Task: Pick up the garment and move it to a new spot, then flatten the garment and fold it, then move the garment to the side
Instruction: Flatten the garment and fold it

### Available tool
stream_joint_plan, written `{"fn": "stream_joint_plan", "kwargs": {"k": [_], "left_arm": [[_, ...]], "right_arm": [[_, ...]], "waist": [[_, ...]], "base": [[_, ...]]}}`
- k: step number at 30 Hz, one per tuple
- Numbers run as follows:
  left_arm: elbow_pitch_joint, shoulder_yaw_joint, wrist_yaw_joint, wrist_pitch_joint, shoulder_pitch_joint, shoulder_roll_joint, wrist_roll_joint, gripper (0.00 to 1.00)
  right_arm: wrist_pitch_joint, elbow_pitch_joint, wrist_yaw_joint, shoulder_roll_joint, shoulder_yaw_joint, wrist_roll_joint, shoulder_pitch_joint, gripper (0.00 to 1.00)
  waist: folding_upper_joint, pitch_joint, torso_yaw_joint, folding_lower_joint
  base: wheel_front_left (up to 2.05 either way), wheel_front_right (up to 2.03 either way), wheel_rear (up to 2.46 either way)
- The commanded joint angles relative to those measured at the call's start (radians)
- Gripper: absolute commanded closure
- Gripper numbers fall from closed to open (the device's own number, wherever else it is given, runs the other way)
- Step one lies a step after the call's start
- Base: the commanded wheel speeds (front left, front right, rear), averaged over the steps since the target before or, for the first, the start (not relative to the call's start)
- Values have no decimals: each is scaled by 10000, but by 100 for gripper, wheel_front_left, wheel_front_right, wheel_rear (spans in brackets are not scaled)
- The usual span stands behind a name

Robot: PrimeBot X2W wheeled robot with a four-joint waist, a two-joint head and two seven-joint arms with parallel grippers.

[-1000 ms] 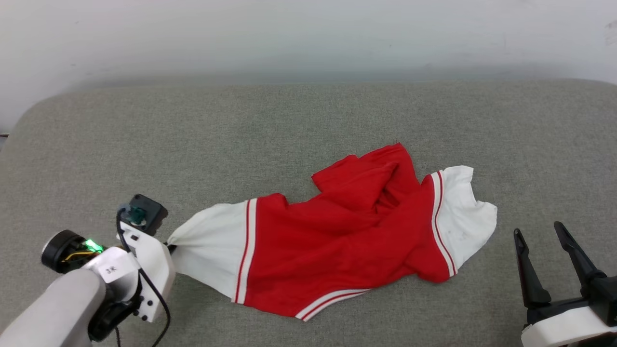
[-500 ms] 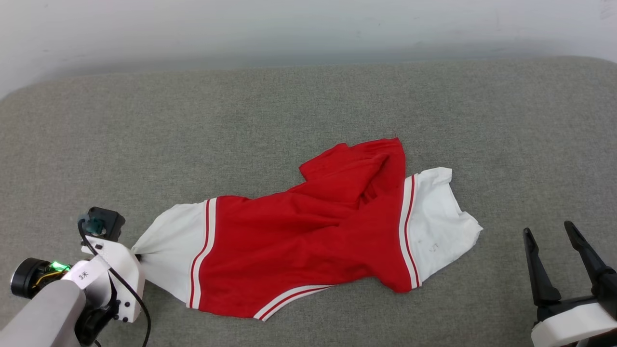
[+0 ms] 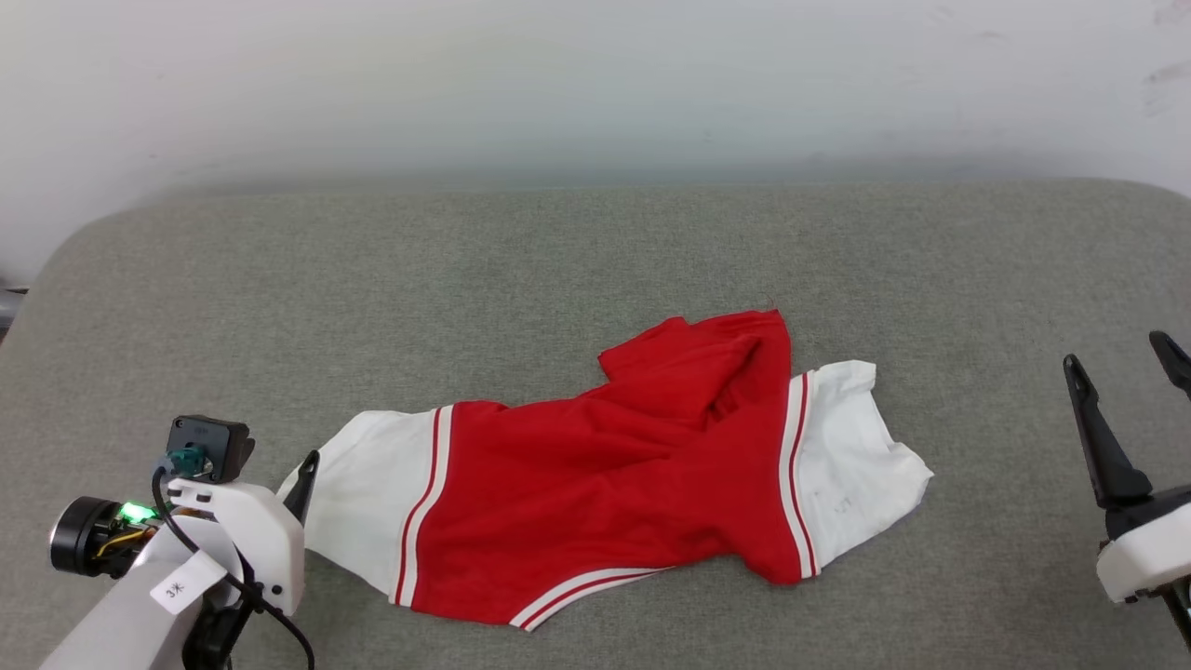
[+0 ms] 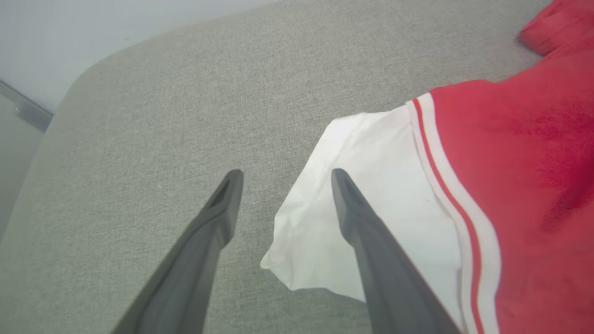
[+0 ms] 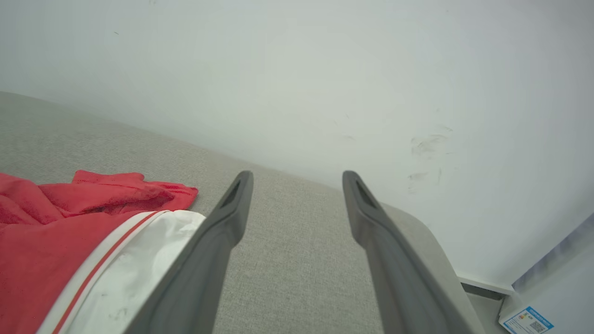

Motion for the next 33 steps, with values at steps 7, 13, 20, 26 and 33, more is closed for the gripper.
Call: {"fn": "stream_joint_plan", "kwargs": {"k": [7, 13, 20, 26, 33], "left_arm": [[-1137, 252, 1001, -1517, 696, -236, 401, 0], [-2108, 235, 1906, -2368, 1136, -403, 946, 0], [-3334, 605, 2913, -2791, 1640, -672, 1476, 0], [-4281, 1027, 3419, -2862, 1988, -1098, 1946, 0], [-4623, 1418, 3317, -2857, 2097, -1614, 2441, 0]], "right_arm": [[2041, -360, -11, -1934, 1558, 1396, -993, 0], [4798, -396, -11, -3656, 3311, 3347, -1598, 0], [7413, -182, -11, -4742, 4981, 5085, -2335, 0], [8007, 737, -11, -4648, 5647, 5558, -3068, 0], [7659, 2250, -11, -4227, 6325, 5607, -3889, 0]], "waist": [[0, -296, 485, 0], [0, -189, 873, 0], [0, 276, 1239, 0], [0, 888, 1573, 0], [0, 1528, 1894, 0]], "base": [[0, 0, 0], [0, 0, 0], [0, 0, 0], [0, 0, 0], [0, 0, 0]]}}
